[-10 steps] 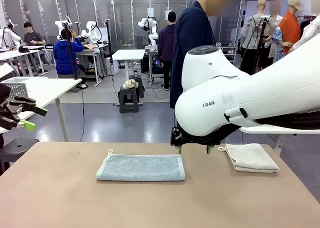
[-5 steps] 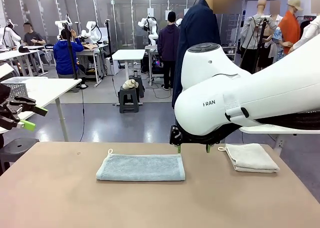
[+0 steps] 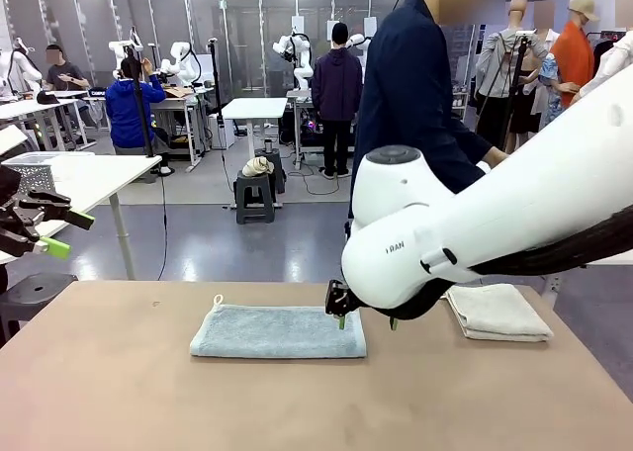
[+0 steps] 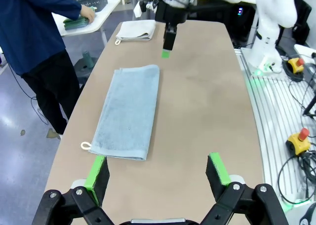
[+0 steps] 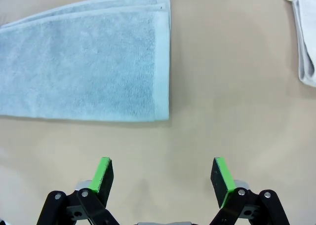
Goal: Fold the towels and place them in the basket.
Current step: When a person lays out a Towel with hook on the table, fold it in half twice.
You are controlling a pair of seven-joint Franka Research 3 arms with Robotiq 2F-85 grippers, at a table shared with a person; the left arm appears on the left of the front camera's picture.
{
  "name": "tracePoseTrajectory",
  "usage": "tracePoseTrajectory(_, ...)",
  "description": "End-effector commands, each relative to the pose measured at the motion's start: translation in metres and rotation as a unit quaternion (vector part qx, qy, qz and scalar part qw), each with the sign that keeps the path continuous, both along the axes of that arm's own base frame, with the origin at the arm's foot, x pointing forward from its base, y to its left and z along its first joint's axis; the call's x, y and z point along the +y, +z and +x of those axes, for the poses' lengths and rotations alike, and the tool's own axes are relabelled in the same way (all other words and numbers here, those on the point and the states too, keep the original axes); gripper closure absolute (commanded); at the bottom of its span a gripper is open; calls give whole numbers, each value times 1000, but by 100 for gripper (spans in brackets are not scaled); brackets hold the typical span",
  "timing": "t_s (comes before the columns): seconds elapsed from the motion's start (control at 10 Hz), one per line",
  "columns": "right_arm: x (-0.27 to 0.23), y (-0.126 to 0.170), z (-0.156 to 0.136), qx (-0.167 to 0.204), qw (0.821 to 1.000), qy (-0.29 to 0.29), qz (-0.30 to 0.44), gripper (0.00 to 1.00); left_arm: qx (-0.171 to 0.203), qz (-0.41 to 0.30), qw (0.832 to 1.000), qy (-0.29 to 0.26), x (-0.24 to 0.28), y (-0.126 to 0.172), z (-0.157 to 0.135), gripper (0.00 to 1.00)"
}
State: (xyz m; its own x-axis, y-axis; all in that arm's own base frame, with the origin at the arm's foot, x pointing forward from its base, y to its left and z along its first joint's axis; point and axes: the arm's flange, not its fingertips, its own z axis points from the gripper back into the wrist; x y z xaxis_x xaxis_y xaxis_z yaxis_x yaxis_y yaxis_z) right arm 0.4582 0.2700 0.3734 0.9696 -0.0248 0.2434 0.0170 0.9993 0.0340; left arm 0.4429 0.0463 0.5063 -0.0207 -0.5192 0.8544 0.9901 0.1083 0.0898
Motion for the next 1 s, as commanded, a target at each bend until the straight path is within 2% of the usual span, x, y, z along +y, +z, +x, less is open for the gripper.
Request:
tracePoseTrajectory(0.0, 10, -22, 17, -25, 1000, -17, -9, 0, -1, -3, 1000, 1, 0, 2, -1, 0)
tracePoseTrajectory(0.4, 6, -58, 65, -16, 999, -28, 11, 0, -1, -3, 1000, 1, 0, 2, -1, 0)
tracePoseTrajectory(0.9, 10, -73, 99, -18, 998, -54, 6, 0, -1, -3, 1000, 1, 0, 2, -1, 0)
